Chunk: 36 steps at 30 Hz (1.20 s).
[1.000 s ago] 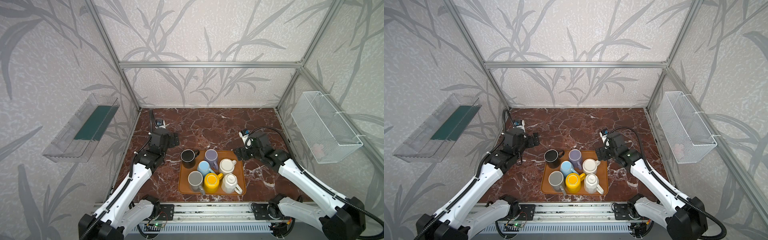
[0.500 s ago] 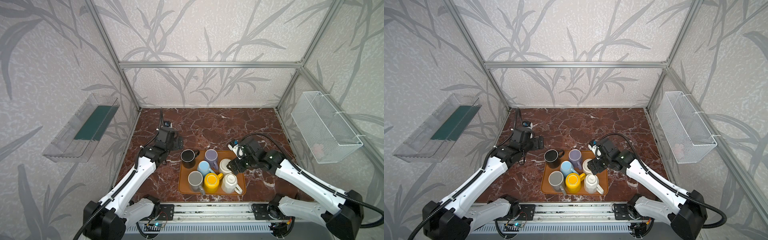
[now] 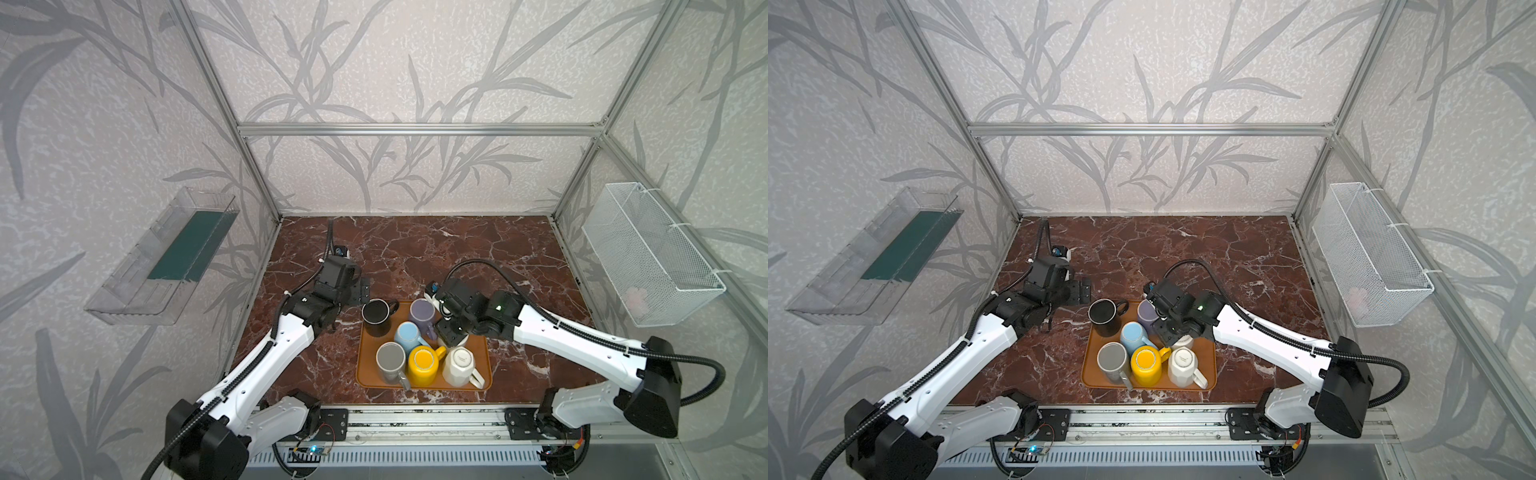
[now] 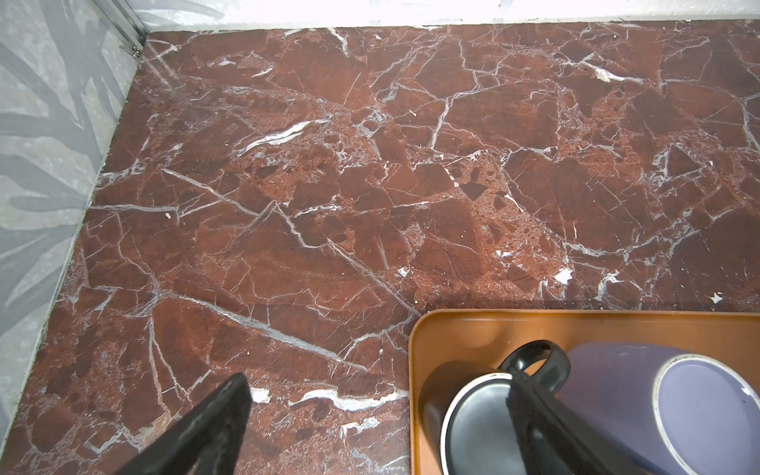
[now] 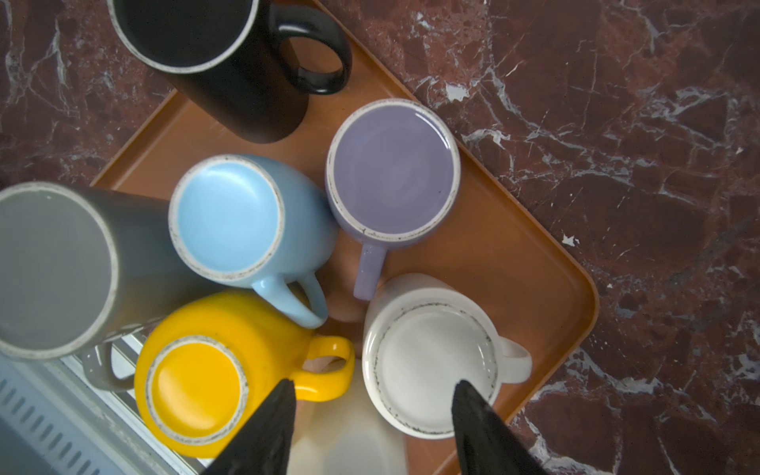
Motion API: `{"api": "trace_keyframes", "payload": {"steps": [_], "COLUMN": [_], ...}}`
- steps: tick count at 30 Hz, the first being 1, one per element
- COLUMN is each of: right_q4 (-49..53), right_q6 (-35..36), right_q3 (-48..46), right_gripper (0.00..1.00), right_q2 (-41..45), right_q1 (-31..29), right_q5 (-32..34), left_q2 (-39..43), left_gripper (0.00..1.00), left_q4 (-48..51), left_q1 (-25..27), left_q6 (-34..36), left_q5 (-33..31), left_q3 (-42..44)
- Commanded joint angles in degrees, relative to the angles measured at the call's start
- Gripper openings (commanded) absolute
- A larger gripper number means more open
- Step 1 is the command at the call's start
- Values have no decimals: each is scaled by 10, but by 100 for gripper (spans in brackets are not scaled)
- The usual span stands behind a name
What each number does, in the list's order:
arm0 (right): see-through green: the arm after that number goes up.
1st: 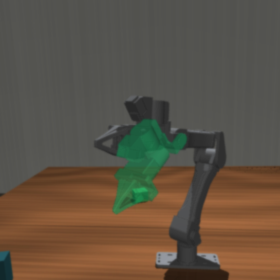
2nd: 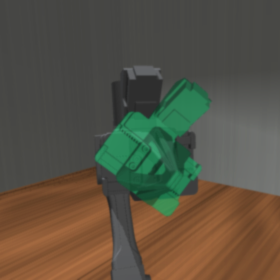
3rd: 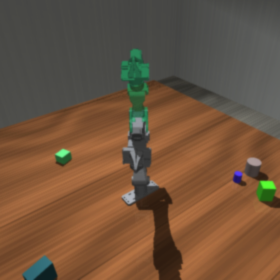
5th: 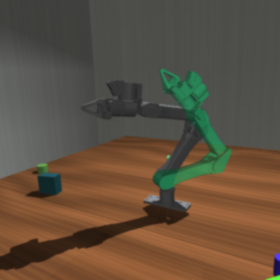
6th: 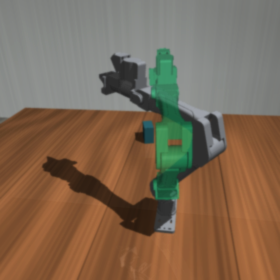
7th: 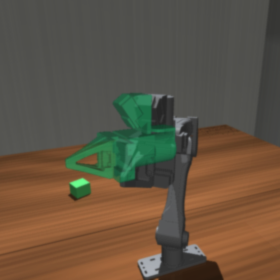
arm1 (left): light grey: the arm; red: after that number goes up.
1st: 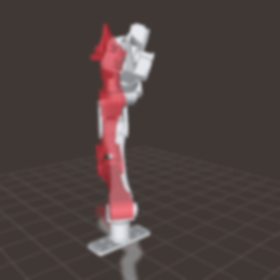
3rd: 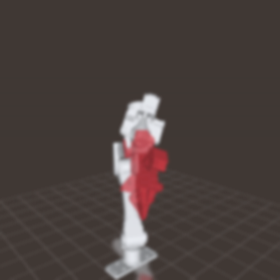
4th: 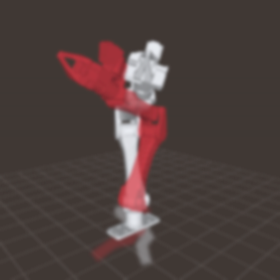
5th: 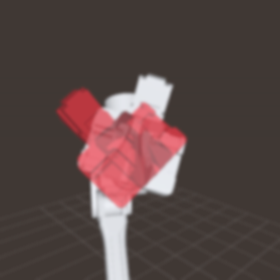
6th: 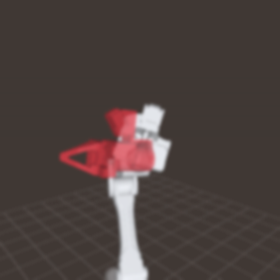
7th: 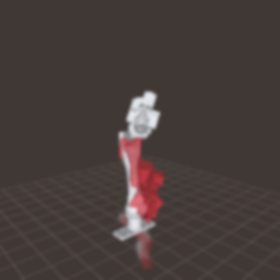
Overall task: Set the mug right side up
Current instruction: 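Move the right gripper over the lavender mug while the left arm advances, then lower the right gripper onto the lavender mug and close on it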
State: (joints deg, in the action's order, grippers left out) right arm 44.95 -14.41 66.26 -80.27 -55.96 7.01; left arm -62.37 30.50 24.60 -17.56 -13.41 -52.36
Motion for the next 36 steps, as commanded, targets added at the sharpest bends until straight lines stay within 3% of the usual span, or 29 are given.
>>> {"api": "trace_keyframes", "payload": {"steps": [1,4,10,23,36], "right_q4": [27,30,38,-5,-7], "right_q6": [-40,-52,-66,-80,-94], "right_q3": [25,39,60,57,79], "right_gripper": [55,47,42,37,36], "right_q2": [-27,-53,-101,-150,-211], "right_q1": [-13,-18,-20,-21,-20], "right_q5": [35,37,42,19,57], "left_q2": [16,20,26,24,26], "left_gripper": [99,99,99,99,99], "left_q4": [23,25,28,23,24], "left_q1": [3,3,3,4,6], "left_q6": [6,7,12,16,17], "left_q5": [-19,-17,-25,-33,-41], "left_q3": [-7,-7,-6,-4,-1]}}
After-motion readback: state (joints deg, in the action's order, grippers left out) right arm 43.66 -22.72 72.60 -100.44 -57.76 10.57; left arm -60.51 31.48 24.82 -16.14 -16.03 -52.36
